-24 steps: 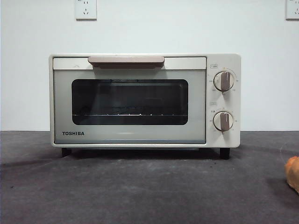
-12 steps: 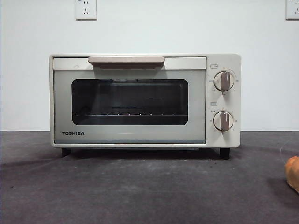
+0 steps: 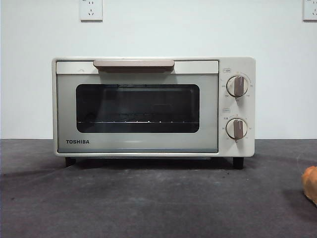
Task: The left arm flap open the oven, the right arm pick bread and place it into oven, the left arm flap close the oven
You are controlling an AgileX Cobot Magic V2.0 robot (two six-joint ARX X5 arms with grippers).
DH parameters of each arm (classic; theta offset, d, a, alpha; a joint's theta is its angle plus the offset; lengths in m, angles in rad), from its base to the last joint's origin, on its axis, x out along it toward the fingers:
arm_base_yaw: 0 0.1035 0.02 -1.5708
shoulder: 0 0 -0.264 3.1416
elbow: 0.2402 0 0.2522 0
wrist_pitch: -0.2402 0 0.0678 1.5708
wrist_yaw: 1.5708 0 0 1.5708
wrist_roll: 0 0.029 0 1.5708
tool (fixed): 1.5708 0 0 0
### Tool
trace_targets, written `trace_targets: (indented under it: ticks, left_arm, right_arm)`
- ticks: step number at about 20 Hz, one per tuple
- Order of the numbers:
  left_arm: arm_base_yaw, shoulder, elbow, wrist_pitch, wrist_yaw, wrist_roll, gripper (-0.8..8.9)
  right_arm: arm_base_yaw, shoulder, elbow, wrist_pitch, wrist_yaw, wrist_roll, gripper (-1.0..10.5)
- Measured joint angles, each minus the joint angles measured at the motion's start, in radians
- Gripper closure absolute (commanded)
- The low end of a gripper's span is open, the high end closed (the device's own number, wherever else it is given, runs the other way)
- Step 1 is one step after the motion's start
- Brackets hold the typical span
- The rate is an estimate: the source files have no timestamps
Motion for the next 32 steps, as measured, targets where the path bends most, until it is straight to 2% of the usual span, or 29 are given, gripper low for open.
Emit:
trace_targets:
  ticks: [5, 13, 17, 21, 26, 32]
  left_arm:
    - [0.0, 0.0, 0.0, 0.0, 0.0, 0.0, 2.79]
    - [-0.001, 0.0, 0.0, 0.0, 0.0, 0.0, 2.82]
    - [-0.005, 0.0, 0.0, 0.0, 0.0, 0.0, 2.82]
    - [-0.005, 0.0, 0.0, 0.0, 0.0, 0.0, 2.82]
    - [-0.005, 0.0, 0.0, -0.011, 0.0, 0.0, 2.82]
    - [-0.005, 0.0, 0.0, -0.011, 0.0, 0.0, 2.82]
  right_arm:
    - [0.0, 0.003, 0.0, -0.047, 0.006, 0.012, 4.5]
    - [0.0, 0.121, 0.003, -0.263, 0.154, 0.034, 4.5]
    - [0.005, 0.212, 0.002, -0.312, 0.214, 0.036, 4.5]
    - [0.042, 0.32, -0.07, -0.293, 0.282, 0.053, 4.5]
    - [0.103, 0.459, -0.204, -0.123, 0.352, 0.114, 4.5]
    - [0.187, 0.653, -0.213, 0.02, 0.426, 0.171, 4.5]
